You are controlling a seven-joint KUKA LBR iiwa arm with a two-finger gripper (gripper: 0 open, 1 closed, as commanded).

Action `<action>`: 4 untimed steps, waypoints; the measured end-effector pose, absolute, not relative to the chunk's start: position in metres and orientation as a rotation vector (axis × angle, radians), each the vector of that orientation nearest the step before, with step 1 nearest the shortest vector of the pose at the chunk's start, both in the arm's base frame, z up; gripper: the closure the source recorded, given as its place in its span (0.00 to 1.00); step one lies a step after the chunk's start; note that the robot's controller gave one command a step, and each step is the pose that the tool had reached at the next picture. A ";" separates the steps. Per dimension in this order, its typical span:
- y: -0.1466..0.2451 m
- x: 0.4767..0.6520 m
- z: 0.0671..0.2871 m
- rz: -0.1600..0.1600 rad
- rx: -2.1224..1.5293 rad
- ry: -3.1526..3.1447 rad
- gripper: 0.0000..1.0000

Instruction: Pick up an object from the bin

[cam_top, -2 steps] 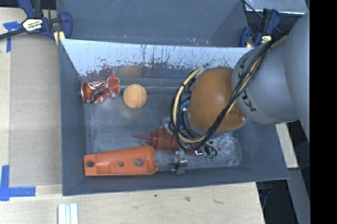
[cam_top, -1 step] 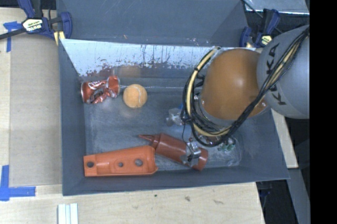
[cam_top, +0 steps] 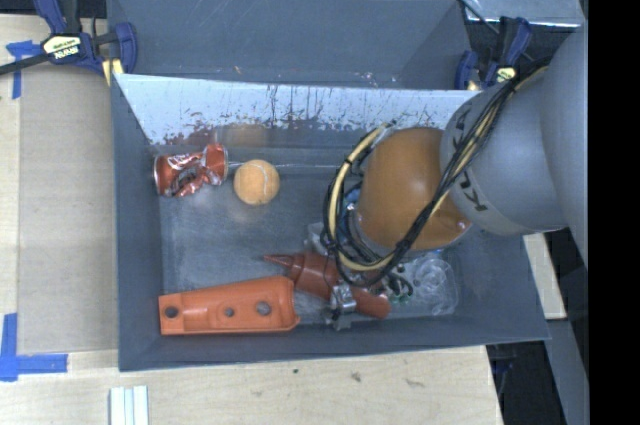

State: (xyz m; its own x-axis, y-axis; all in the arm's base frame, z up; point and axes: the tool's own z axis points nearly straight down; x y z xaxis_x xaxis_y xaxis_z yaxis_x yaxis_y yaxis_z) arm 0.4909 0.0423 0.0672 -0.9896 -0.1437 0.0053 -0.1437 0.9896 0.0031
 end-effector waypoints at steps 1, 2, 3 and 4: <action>0.048 0.489 0.070 0.000 -0.128 -3.144 0.00; 0.042 0.493 0.068 -0.005 0.226 -3.135 1.00; 0.042 0.493 0.068 -0.005 0.226 -3.135 1.00; 0.042 0.492 0.071 -0.004 0.225 -3.132 1.00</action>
Offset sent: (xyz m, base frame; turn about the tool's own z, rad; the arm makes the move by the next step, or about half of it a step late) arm 0.0000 0.0000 0.0000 0.0000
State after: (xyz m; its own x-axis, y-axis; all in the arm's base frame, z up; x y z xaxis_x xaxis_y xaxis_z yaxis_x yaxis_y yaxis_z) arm 0.4917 0.0421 0.0714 -0.9897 -0.1432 0.0009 -0.1432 0.9897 0.0028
